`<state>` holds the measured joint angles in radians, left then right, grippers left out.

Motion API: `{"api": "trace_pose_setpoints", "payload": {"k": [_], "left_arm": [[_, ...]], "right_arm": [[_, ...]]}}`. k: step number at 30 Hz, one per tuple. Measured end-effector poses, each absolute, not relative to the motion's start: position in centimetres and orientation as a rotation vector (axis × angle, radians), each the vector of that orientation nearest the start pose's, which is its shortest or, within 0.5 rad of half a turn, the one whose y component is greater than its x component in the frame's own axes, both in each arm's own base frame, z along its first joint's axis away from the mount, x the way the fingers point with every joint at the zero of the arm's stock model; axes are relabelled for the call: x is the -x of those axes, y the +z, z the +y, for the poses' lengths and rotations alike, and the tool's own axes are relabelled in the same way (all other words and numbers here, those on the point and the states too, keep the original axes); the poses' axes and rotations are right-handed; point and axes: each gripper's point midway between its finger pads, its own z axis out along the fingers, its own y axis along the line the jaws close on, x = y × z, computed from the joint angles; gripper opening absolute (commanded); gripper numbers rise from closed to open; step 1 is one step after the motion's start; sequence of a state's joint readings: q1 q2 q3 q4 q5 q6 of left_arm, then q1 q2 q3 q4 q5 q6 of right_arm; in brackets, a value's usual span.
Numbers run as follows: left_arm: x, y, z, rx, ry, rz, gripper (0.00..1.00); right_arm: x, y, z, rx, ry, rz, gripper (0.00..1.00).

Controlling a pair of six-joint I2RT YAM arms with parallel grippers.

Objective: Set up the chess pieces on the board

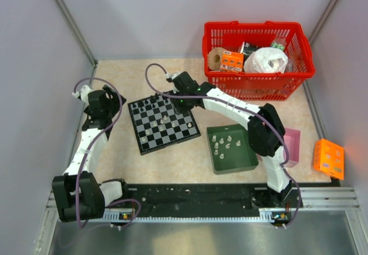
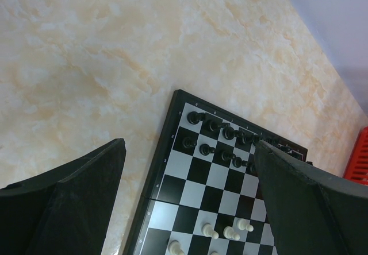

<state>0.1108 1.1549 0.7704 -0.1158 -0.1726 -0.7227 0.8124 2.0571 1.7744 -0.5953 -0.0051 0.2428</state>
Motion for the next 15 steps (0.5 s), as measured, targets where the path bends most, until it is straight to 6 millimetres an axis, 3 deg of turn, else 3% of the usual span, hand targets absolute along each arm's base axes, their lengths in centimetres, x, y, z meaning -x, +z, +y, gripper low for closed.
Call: {"api": "trace_pose_setpoints", "payload": {"k": [4, 7, 11, 15], "left_arm": [[-36.6, 17.1, 4.4, 0.934, -0.198, 1.846, 0.99], [-36.6, 17.1, 4.5, 0.936, -0.197, 1.845, 0.99], [-36.6, 17.1, 4.5, 0.938, -0.196, 1.844, 0.99], [-36.6, 17.1, 4.6, 0.939, -0.194, 1.843, 0.99]], "right_arm": [[-34.7, 11.1, 40.5, 0.744, 0.488, 2.404, 0.36], [-33.9, 9.2, 41.6, 0.785, 0.489, 2.43, 0.36], [-33.0, 6.9, 42.0, 0.822, 0.474, 2.474, 0.36], [-32.5, 5.9, 41.8, 0.837, 0.463, 2.503, 0.34]]}}
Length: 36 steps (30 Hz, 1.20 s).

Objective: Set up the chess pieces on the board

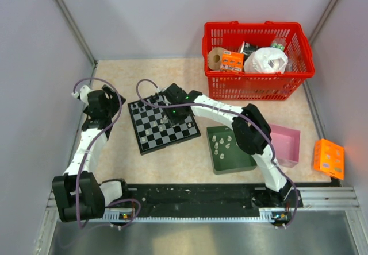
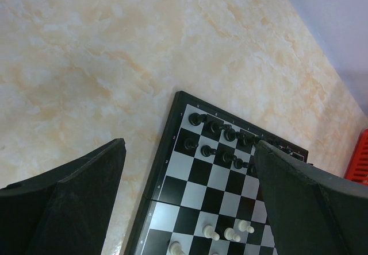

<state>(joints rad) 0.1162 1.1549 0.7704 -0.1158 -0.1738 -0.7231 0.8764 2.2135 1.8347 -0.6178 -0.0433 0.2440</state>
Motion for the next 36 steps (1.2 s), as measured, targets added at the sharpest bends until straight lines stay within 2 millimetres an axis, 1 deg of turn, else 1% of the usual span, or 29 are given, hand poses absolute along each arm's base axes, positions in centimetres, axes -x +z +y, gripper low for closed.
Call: {"api": "trace_pose_setpoints", "payload": {"k": [7, 12, 18, 25, 28, 31, 33, 36], "left_arm": [[-36.58, 17.07, 4.65, 0.94, -0.192, 1.842, 0.99], [-36.58, 17.07, 4.65, 0.941, -0.192, 1.842, 0.99], [-36.57, 17.07, 4.67, 0.941, -0.191, 1.842, 0.99], [-36.56, 17.07, 4.8, 0.944, -0.189, 1.84, 0.99], [-36.55, 17.07, 4.87, 0.946, -0.188, 1.839, 0.99], [-36.55, 17.07, 4.89, 0.946, -0.188, 1.838, 0.99], [-36.55, 17.08, 4.89, 0.947, -0.188, 1.838, 0.99], [-36.55, 17.08, 4.89, 0.947, -0.188, 1.838, 0.99]], "right_arm": [[-32.6, 6.15, 41.98, 0.836, 0.466, 2.499, 0.28], [-32.66, 5.97, 42.02, 0.835, 0.464, 2.501, 0.24], [-32.74, 6.14, 42.11, 0.834, 0.466, 2.497, 0.23], [-32.59, 5.51, 41.92, 0.84, 0.454, 2.514, 0.25], [-32.51, 5.28, 41.82, 0.843, 0.449, 2.521, 0.22], [-32.55, 5.28, 41.78, 0.842, 0.445, 2.521, 0.18], [-32.61, 5.26, 41.7, 0.84, 0.438, 2.52, 0.13], [-32.75, 5.26, 41.62, 0.836, 0.428, 2.518, 0.11]]}}
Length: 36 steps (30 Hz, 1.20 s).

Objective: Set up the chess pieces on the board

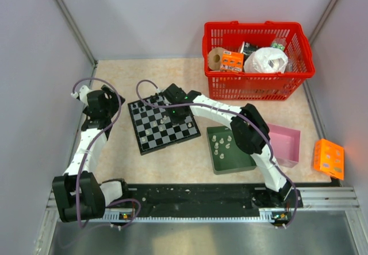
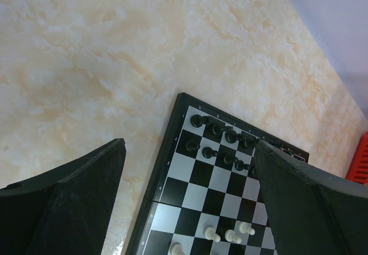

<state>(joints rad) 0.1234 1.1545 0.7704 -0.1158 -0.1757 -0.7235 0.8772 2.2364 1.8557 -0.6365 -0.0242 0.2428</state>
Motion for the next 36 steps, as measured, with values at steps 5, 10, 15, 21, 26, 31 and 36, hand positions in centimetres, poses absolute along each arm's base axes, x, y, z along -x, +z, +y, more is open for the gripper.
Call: {"api": "trace_pose_setpoints", "payload": {"k": [5, 10, 15, 21, 26, 31, 36], "left_arm": [[-36.6, 17.1, 4.9, 0.947, -0.189, 1.838, 0.99], [-36.6, 17.2, 4.9, 0.945, -0.193, 1.836, 0.99], [-36.6, 17.1, 4.8, 0.945, -0.194, 1.836, 0.99], [-36.6, 17.2, 4.9, 0.947, -0.195, 1.834, 0.99], [-36.6, 17.2, 4.9, 0.949, -0.194, 1.833, 0.99], [-36.6, 17.2, 5.0, 0.951, -0.193, 1.832, 0.99], [-36.6, 17.2, 5.0, 0.95, -0.195, 1.832, 0.99]], "right_arm": [[-33.0, 5.2, 41.4, 0.825, 0.403, 2.511, 0.11], [-32.7, 5.1, 40.0, 0.811, 0.355, 2.51, 0.11], [-32.0, 5.0, 38.6, 0.808, 0.319, 2.522, 0.1], [-31.9, 5.0, 38.2, 0.801, 0.308, 2.518, 0.11], [-32.2, 5.0, 38.0, 0.794, 0.294, 2.515, 0.1], [-32.2, 5.0, 38.0, 0.793, 0.294, 2.513, 0.1], [-32.1, 5.1, 37.8, 0.796, 0.294, 2.511, 0.1]]}}
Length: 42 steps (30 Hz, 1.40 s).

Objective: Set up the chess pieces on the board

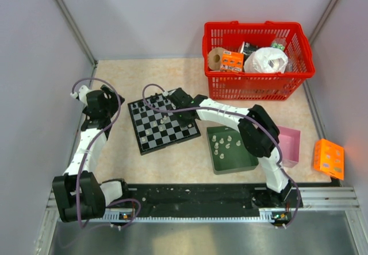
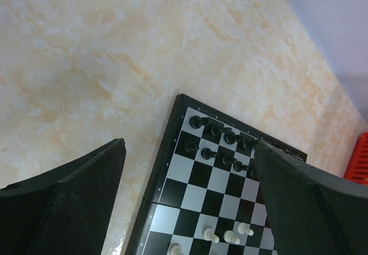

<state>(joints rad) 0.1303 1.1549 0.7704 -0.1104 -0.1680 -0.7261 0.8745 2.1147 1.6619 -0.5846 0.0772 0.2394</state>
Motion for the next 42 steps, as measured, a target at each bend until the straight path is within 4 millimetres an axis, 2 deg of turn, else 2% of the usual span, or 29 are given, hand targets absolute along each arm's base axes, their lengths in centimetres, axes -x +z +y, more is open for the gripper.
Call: {"api": "trace_pose_setpoints", "payload": {"k": [4, 12, 16, 19, 23, 25, 27, 30, 34, 37, 40, 42], "left_arm": [[-36.7, 16.9, 5.0, 0.948, -0.196, 1.844, 0.99], [-36.8, 15.6, 4.9, 0.943, -0.188, 1.887, 0.99], [-36.9, 14.6, 5.1, 0.954, -0.177, 1.912, 0.99], [-36.9, 14.0, 5.4, 0.968, -0.167, 1.924, 0.98], [-37.0, 13.3, 5.7, 0.985, -0.158, 1.938, 0.93], [-37.1, 12.7, 5.9, 0.995, -0.155, 1.949, 0.87], [-37.1, 12.2, 5.9, 1.006, -0.16, 1.961, 0.77], [-37.4, 11.5, 5.9, 1.021, -0.177, 1.973, 0.63], [-37.8, 11.1, 6.0, 1.037, -0.204, 1.97, 0.46], [-38.0, 10.6, 6.1, 1.044, -0.215, 1.975, 0.33], [-38.1, 9.7, 6.1, 1.06, -0.216, 1.992, 0.19], [-38.0, 9.1, 6.2, 1.069, -0.212, 2.009, 0.15]], "right_arm": [[-31.9, 5.0, 37.5, 0.801, 0.288, 2.513, 0.14], [-31.6, 5.0, 37.2, 0.818, 0.276, 2.524, 0.34], [-32.4, 6.5, 37.7, 0.818, 0.297, 2.5, 0.35], [-34.0, 9.0, 38.8, 0.796, 0.343, 2.437, 0.33], [-36.6, 12.7, 39.6, 0.746, 0.384, 2.351, 0.26], [-38.4, 14.6, 40.0, 0.705, 0.398, 2.305, 0.22], [-40.3, 15.9, 40.3, 0.662, 0.403, 2.264, 0.18], [-43.4, 16.8, 40.5, 0.599, 0.392, 2.22, 0.13], [-47.3, 15.1, 40.5, 0.54, 0.361, 2.209, 0.08], [-49.8, 12.4, 40.4, 0.508, 0.339, 2.217, 0.06], [-51.3, 9.6, 39.9, 0.49, 0.317, 2.238, 0.05], [-52.1, 8.0, 39.4, 0.477, 0.3, 2.252, 0.05]]}}
